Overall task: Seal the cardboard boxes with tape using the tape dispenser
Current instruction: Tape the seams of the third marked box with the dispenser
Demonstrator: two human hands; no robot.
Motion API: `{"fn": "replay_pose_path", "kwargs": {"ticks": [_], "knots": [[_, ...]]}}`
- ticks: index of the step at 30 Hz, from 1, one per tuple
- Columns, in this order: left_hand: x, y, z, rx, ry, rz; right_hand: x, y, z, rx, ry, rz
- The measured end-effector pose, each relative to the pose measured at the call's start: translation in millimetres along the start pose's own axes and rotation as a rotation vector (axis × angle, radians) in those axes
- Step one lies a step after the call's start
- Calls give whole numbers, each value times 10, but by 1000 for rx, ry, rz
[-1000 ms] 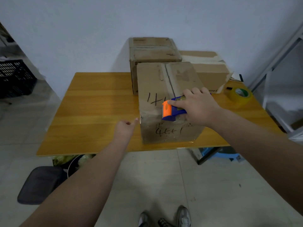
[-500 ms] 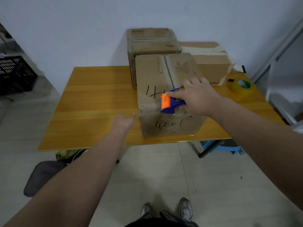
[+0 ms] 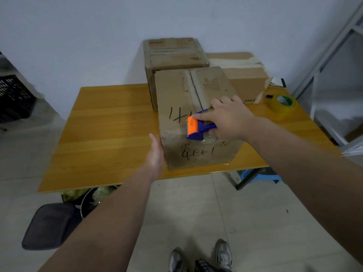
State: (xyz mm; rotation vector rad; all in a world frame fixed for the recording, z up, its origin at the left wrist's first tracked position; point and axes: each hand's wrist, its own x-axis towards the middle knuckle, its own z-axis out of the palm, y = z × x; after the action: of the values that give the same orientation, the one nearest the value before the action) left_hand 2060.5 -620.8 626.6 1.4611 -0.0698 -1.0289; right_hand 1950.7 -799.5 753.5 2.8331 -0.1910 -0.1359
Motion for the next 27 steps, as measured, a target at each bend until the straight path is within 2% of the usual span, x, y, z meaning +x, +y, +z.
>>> {"fn": "replay_pose_path", "kwargs": {"ticks": [2, 4, 6, 7, 10, 12, 19, 21, 24, 27], "knots": [[-57, -20, -38, 159, 104, 16, 14, 13, -18, 5, -16, -4], [-141, 55, -137, 317, 166, 276, 28, 19, -29, 17, -28, -10], [-138, 183, -249, 573, 94, 560, 38, 33, -36, 24, -36, -16], [-132, 232, -305, 764, 32, 638, 42, 44, -37, 26, -40, -18], [-50, 299, -404, 1272, -29, 785, 50, 55, -31, 38, -45, -23], [11, 344, -423, 1413, 26, 874, 61, 58, -31, 52, -44, -29], [221, 471, -400, 1698, 9, 976, 85, 88, -14, 76, -42, -36], [181, 483, -424, 1729, -12, 1056, 88, 100, -17, 78, -36, -41], [57, 368, -402, 1527, -24, 1187, 75, 102, -4, 57, -14, -47], [-34, 268, -353, 1359, 33, 1226, 58, 78, 21, 47, 5, -46]]}}
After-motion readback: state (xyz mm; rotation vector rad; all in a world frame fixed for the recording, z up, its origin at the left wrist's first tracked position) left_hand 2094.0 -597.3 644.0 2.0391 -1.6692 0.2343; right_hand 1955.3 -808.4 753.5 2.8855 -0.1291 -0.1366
